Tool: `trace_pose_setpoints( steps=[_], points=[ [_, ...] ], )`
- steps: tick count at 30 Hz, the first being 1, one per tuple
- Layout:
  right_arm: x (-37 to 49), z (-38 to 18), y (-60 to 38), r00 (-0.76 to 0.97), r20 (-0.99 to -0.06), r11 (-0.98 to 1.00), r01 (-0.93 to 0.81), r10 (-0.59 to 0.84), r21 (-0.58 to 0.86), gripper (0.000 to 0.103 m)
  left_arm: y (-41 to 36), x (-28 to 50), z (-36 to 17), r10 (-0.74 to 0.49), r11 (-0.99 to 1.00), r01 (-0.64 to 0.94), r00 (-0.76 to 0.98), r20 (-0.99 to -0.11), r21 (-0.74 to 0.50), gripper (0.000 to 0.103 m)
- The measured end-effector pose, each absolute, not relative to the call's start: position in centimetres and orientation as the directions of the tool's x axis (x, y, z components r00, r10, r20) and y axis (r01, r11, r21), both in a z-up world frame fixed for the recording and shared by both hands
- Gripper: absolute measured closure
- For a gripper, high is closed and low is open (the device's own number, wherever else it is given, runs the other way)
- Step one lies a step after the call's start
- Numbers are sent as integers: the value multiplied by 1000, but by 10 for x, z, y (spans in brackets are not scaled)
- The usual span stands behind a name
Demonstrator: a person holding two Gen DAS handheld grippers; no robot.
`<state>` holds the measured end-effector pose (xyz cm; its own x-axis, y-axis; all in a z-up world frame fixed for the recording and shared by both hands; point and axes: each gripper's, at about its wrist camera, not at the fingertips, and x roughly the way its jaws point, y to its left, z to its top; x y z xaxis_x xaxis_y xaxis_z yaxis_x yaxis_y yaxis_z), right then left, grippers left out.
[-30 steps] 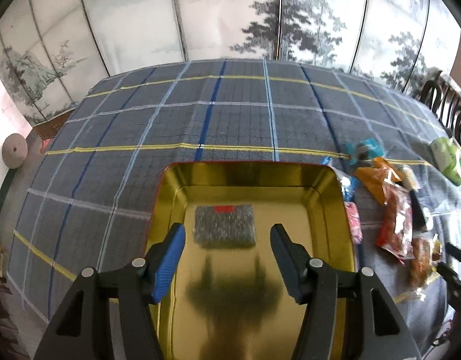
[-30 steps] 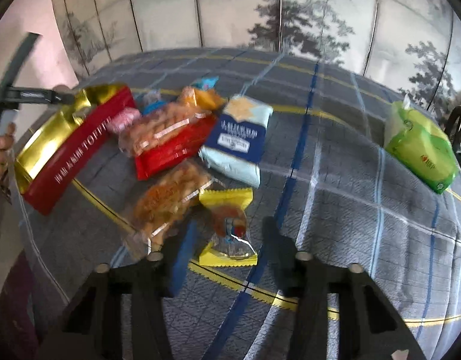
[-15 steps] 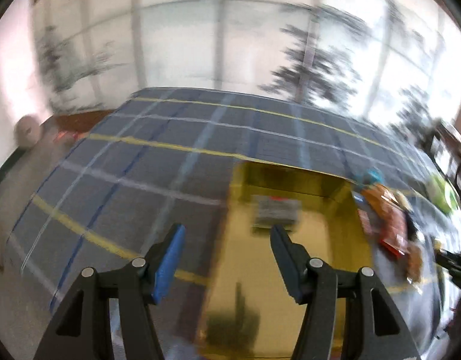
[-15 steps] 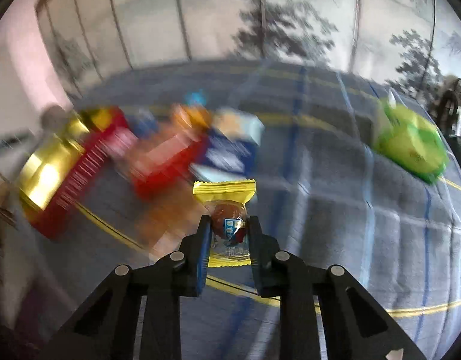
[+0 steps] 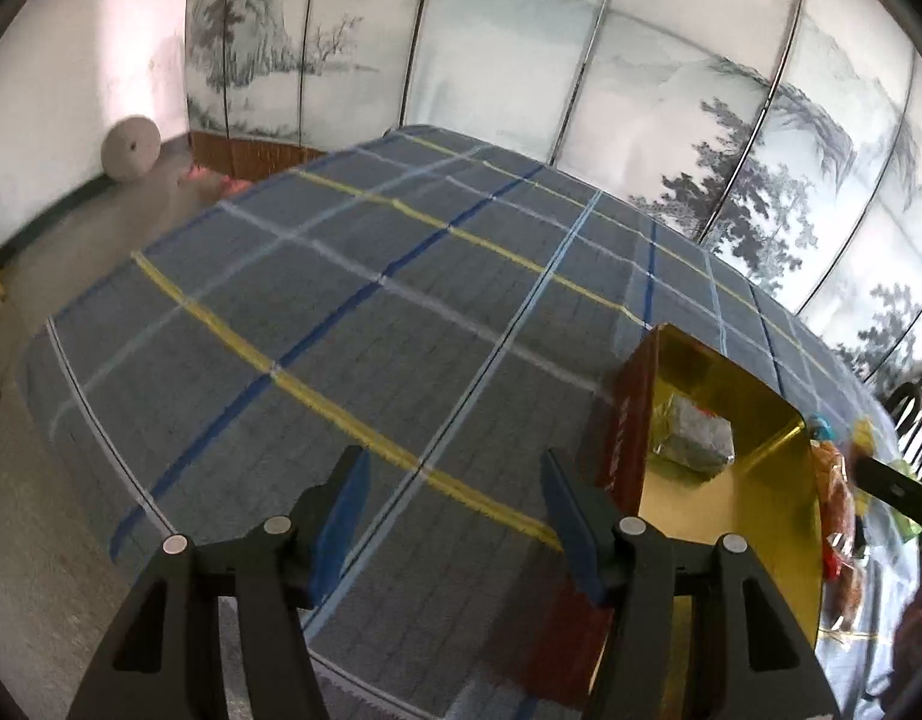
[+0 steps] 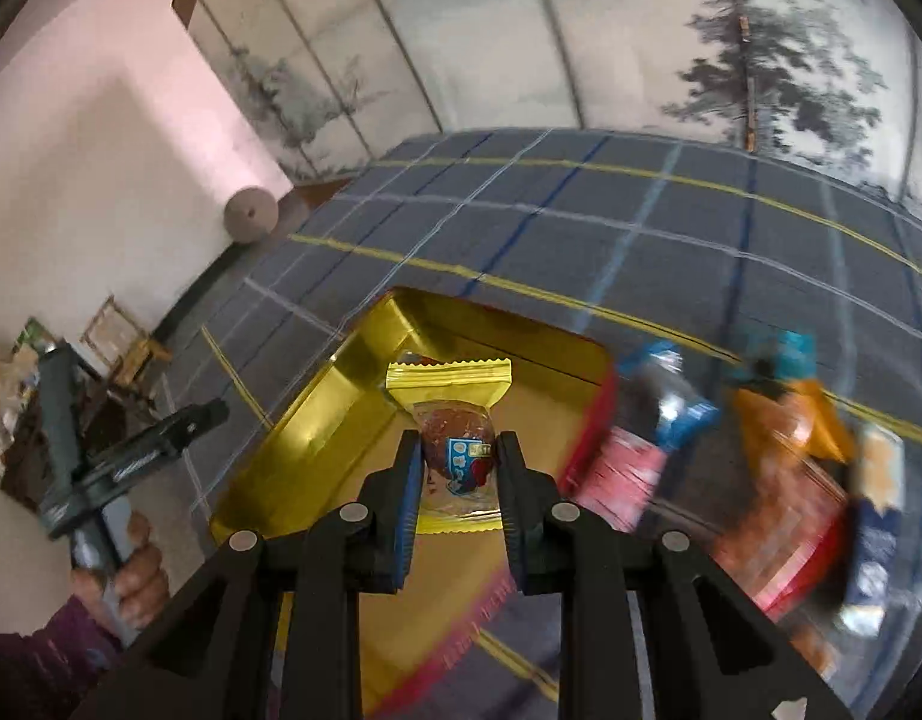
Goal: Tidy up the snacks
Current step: 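Place the yellow candy in the tray with the right tool, then grasp the peanut bag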
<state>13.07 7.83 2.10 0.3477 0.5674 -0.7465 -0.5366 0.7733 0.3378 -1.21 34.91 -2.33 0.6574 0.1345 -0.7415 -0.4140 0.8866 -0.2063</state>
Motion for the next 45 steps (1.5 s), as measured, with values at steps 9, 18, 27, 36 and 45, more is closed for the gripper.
trace_pose_setpoints(
  steps=[9, 18, 27, 36, 45],
  points=[
    [161, -14, 119, 310, -821, 817, -500, 478, 287, 81, 335, -29, -20, 132, 922, -356, 660, -740, -154, 43],
    [158, -13, 118, 380, -793, 843, -453, 476, 289, 70, 312, -29, -15, 123, 949, -295, 666, -736, -108, 42],
    [76, 7, -12, 558, -741, 926, -266, 374, 268, 47, 283, -33, -6, 99, 973, -221, 675, -731, -71, 41],
    [67, -27, -76, 523, -828, 978, -67, 204, 199, 45, 234, -29, -4, 14, 993, -97, 659, -752, -67, 39],
    [76, -51, -64, 505, -854, 991, -31, 126, 128, 41, 210, -34, 0, 32, 999, -39, 668, -743, 8, 38]
  ],
)
